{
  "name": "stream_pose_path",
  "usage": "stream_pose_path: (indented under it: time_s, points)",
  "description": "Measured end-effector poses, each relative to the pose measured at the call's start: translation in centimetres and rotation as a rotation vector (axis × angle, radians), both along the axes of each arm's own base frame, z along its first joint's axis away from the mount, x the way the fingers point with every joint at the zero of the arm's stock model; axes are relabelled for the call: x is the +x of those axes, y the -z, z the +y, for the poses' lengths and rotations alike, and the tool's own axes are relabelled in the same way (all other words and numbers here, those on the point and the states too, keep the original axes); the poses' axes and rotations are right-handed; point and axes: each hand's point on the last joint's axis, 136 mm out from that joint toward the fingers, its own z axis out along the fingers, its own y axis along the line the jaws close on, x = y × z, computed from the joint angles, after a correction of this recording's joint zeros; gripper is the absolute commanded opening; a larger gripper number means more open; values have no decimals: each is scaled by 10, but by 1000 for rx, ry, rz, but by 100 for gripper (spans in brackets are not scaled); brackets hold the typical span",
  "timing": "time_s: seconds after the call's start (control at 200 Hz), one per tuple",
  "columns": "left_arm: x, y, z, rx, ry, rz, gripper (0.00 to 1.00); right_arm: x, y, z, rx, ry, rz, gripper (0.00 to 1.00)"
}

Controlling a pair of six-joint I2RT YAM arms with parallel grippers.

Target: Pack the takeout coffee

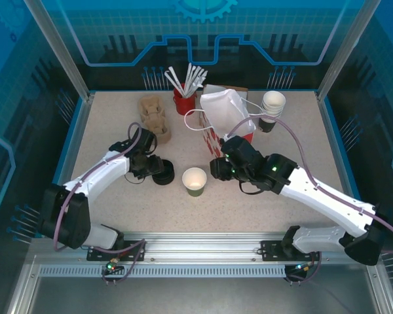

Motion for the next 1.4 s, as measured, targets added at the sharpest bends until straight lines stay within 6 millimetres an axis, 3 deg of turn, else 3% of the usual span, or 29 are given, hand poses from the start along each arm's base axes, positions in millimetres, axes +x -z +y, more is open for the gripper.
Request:
stream_pose_path:
  time_s: [0.225, 0.74, 1.031, 1.211, 1.401]
  points:
    - [1, 8, 0, 23, -11, 24, 39, -4, 9, -16, 8, 30, 32, 37]
    - [3, 9, 3, 56, -14, 25, 20, -4, 13, -19, 18, 33, 56, 34]
    - [3, 9, 4, 62, -13, 27, 16, -4, 13, -18, 23, 30, 61, 34]
    - [1, 0, 3, 71, -3, 17, 16, -8, 12, -16, 43, 21, 74, 34]
    - [-4, -23, 0, 73, 16, -19, 15, -11, 8, -12, 73, 9, 91, 36]
